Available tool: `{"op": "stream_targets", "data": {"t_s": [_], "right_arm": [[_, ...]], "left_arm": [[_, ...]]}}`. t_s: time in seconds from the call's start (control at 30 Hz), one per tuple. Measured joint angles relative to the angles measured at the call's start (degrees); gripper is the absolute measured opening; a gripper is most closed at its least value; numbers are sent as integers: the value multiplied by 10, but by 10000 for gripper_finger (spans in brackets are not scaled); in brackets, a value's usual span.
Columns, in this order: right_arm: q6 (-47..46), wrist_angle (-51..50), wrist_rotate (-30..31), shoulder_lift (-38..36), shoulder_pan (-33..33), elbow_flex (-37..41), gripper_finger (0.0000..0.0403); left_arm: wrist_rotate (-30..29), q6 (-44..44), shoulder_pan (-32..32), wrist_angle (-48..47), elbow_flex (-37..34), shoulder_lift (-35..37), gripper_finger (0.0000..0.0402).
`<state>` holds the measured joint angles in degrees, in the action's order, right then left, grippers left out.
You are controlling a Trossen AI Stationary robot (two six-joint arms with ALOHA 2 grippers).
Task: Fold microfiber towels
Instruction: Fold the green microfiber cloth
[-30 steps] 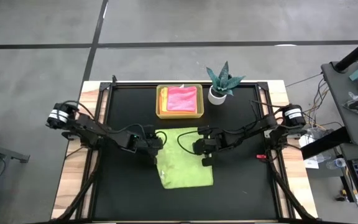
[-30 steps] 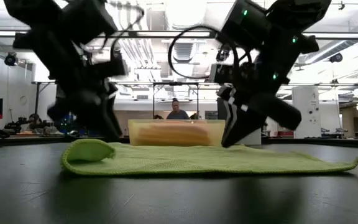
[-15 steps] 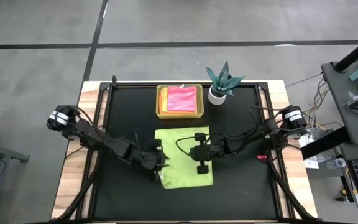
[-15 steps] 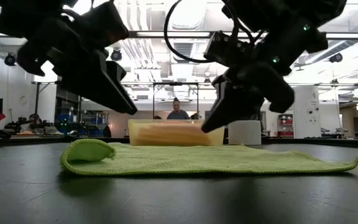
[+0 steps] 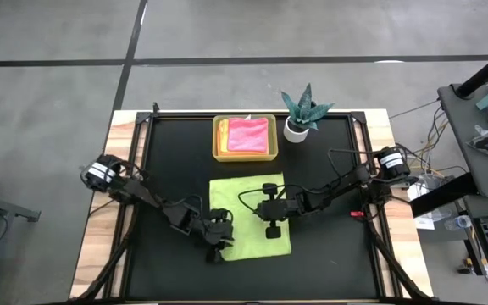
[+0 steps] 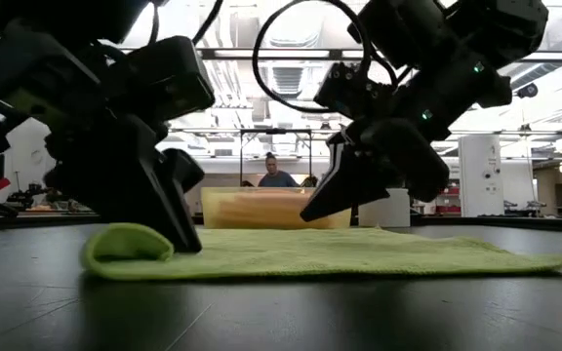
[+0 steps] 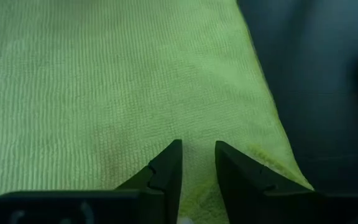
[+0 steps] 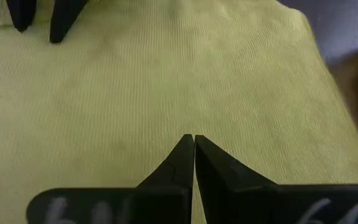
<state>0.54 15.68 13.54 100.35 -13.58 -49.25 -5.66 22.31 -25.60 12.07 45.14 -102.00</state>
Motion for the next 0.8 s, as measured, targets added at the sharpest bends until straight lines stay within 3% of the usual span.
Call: {"op": "stream_targets", "data": {"t_s": [0.3,0.8], "right_arm": [[-10,-8,0,0,9,7,9],[-23,-13,2,-1,36,46,9]], "left_arm": [[42,28,-10,-65,-2,33,77],[57,76,-46,-187,-2,76,77]]}}
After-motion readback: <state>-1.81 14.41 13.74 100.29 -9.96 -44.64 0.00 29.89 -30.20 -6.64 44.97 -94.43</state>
